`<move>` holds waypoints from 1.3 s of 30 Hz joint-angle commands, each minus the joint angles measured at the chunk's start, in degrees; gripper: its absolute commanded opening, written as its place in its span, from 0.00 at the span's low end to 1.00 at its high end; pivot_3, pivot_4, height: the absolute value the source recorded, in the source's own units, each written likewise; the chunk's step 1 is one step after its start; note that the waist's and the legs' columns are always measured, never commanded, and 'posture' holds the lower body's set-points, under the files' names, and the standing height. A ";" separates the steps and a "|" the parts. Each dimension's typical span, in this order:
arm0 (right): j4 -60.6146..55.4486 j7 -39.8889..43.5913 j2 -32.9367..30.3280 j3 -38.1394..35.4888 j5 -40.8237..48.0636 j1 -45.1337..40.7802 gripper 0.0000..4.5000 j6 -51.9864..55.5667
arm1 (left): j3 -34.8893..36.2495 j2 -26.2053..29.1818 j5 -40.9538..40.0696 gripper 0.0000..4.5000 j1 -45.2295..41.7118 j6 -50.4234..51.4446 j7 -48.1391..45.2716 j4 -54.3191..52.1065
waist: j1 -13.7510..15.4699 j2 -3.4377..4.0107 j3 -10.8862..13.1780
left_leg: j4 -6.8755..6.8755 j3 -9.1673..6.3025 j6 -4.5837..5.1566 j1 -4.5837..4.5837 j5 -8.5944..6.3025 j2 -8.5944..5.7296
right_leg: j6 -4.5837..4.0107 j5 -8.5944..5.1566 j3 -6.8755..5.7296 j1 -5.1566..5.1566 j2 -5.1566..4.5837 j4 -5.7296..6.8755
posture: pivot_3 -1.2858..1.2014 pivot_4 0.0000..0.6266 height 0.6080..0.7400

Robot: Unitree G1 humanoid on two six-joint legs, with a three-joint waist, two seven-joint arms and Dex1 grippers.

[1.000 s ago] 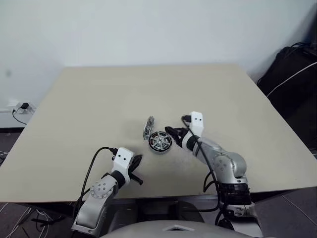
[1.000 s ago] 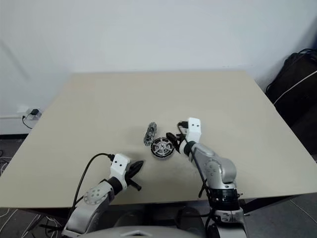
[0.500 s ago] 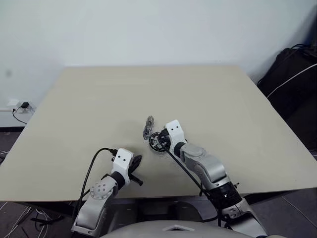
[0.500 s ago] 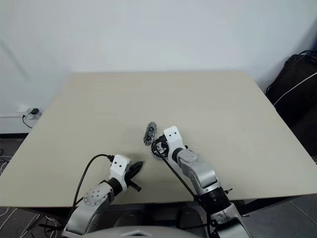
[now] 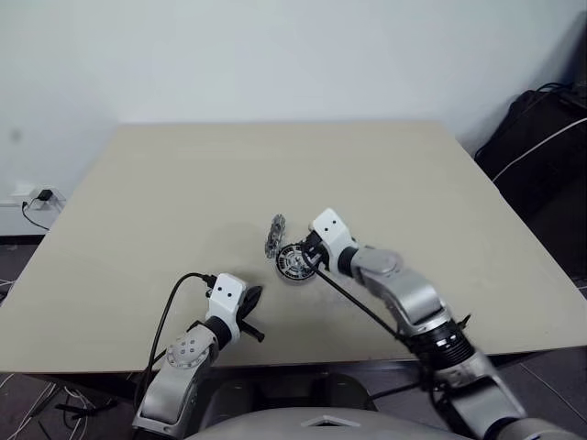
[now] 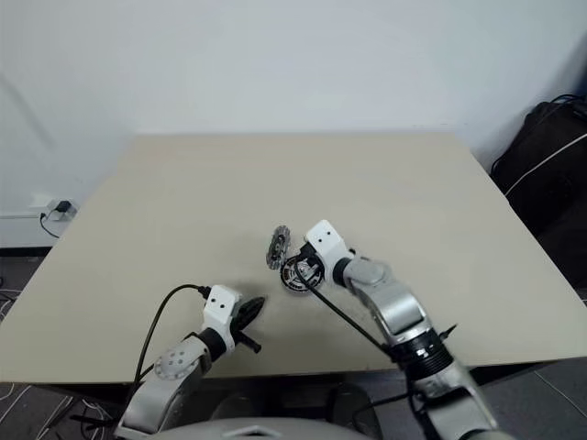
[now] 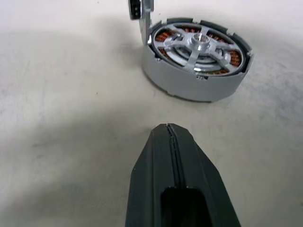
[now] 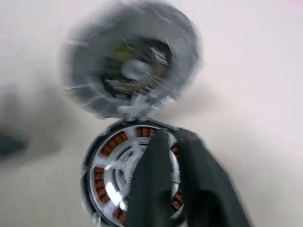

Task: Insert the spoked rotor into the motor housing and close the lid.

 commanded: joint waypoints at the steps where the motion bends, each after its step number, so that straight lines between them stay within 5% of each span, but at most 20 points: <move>1: -2.46 8.37 -5.53 7.72 -6.36 -4.38 0.36 -2.37 | -0.20 -0.63 -0.06 0.00 -0.98 -1.71 0.04 0.38 | 0.09 0.00 0.00 | 0.02 -0.01 0.03 0.00 -0.02 0.01 | -0.01 -0.01 -0.02 0.00 0.00 0.00 | 0.52 0.00 1.00; 3: -2.08 11.97 -8.62 12.23 -10.86 -6.82 0.50 -4.26 | -0.18 -0.85 -0.02 0.00 -1.05 -2.03 0.14 0.74 | 0.29 -0.02 0.01 | 0.04 -0.03 0.08 -0.02 -0.04 0.01 | -0.02 -0.01 -0.06 0.02 -0.01 0.01 | 0.52 0.00 1.00; 11: 3.18 22.60 -9.75 19.12 -18.87 -12.26 0.50 -12.62 | 0.41 -1.94 0.07 0.00 -0.29 -3.75 1.14 1.78 | 0.52 -0.18 0.12 | 0.50 -0.04 0.25 -0.12 -0.16 0.04 | 0.10 0.06 -0.10 0.10 -0.10 0.05 | 0.52 0.00 1.00; 30: 14.05 26.96 -5.75 17.75 -26.35 -10.72 0.50 -17.98 | 0.77 -3.28 -0.01 0.00 0.42 -6.40 2.89 3.31 | 0.53 -0.31 0.22 | 0.58 0.00 0.15 -0.22 -0.11 0.02 | 0.13 0.10 -0.09 0.06 -0.17 0.04 | 0.52 0.00 1.00; 39: 16.78 24.14 -3.82 15.71 -28.92 -8.86 0.00 -19.49 | 0.84 -3.43 -0.03 0.00 0.34 -6.59 2.73 3.68 | 0.33 -0.42 0.14 | 0.57 0.01 0.03 -0.13 -0.05 0.06 | 0.13 0.11 -0.12 0.11 -0.17 0.07 | 0.52 0.00 1.00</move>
